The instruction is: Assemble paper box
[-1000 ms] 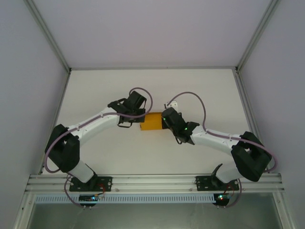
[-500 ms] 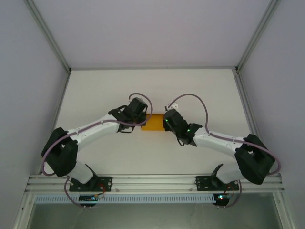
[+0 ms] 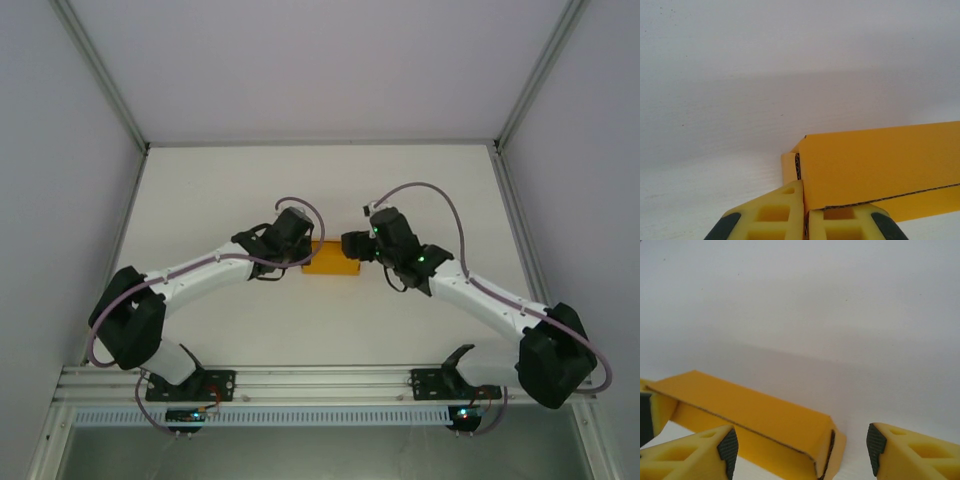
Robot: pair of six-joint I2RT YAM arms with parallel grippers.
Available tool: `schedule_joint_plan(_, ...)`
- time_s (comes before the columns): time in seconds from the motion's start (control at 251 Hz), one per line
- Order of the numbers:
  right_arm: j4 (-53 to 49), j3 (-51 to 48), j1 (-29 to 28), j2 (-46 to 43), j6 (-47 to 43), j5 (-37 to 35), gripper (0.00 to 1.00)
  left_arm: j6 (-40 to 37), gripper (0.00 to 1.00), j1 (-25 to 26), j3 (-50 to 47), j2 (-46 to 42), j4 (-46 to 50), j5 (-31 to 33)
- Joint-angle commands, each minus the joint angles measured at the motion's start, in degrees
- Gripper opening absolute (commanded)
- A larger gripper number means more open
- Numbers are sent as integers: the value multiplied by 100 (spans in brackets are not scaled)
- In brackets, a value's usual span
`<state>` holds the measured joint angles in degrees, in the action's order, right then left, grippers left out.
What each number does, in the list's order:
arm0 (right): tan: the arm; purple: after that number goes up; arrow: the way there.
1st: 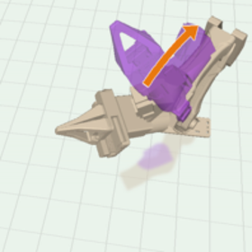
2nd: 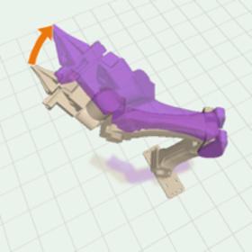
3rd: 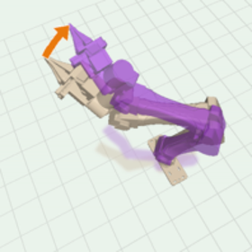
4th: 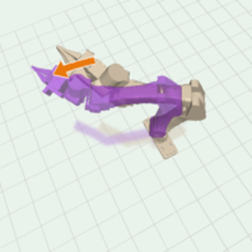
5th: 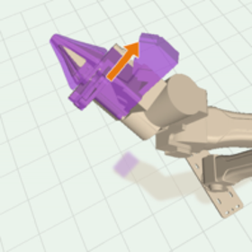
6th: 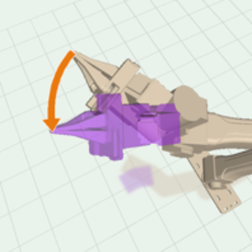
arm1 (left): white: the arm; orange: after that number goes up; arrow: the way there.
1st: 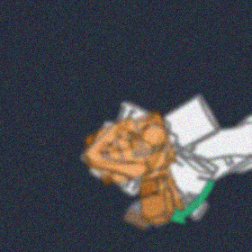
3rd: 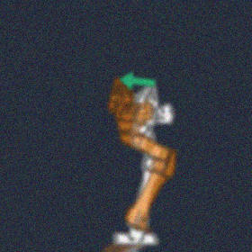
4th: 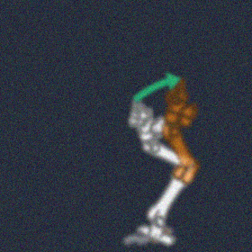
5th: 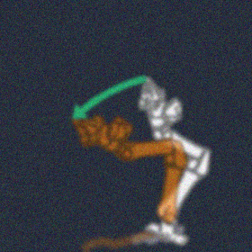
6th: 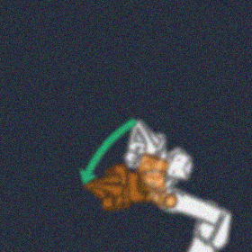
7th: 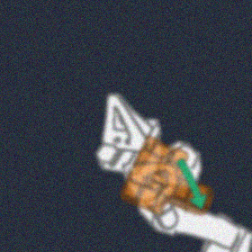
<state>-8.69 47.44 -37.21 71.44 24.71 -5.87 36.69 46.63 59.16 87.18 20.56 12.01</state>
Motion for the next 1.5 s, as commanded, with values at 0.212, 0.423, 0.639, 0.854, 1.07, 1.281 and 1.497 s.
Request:
schedule_joint_plan(0.212, -212, 242, 315, 652, 446, 682, 50, -119, 16, 91, -50, 343, 1019, -545)
schedule_joint_plan(0.423, -17, -198, 325, 768, 782, 798, 37, -521, 23, 44, 212, 267, 1090, -769)
schedule_joint_plan(0.639, 121, -508, 335, 845, 1003, 706, 31, -1098, 42, -83, 495, 100, 1134, -1360)
schedule_joint_plan(0.854, 87, -640, 370, 918, 1167, 663, 29, -1372, 71, -366, 534, -168, 979, -2370)
schedule_joint_plan(1.07, -159, -725, 373, 815, 1161, 428, 28, -837, 90, -871, 464, -376, 511, -2978)
schedule_joint_plan(1.281, -104, -888, 372, 690, 1204, 209, 28, -232, 77, -1343, 213, 44, 131, -3349)
schedule_joint_plan(1.497, -114, -876, 353, 660, 1211, 107, 28, 23, 65, -1488, -484, 52, -547, -3760)
